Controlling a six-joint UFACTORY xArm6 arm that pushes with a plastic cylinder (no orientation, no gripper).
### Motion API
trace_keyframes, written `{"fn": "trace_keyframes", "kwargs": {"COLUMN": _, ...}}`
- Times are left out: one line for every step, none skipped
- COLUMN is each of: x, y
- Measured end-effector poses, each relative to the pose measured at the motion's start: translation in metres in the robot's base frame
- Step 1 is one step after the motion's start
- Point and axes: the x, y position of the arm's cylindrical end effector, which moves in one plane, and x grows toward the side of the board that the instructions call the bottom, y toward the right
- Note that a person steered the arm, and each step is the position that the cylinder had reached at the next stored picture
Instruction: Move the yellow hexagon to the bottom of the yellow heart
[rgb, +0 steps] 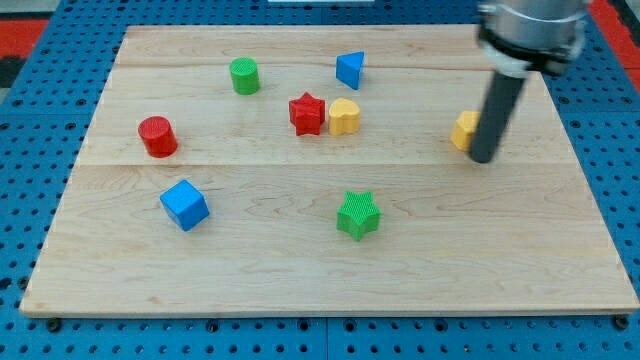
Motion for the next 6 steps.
{"fn": "trace_keyframes", "kwargs": {"x": -0.020, "y": 0.046}}
{"fn": "trace_keyframes", "kwargs": {"x": -0.050, "y": -0.014}}
{"fn": "trace_keyframes", "kwargs": {"x": -0.057, "y": -0.105}}
{"fn": "trace_keyframes", "kwargs": {"x": -0.053, "y": -0.029}}
{"fn": "trace_keyframes", "kwargs": {"x": -0.032, "y": -0.038}}
{"fn": "trace_keyframes", "kwargs": {"x": -0.032, "y": -0.117}}
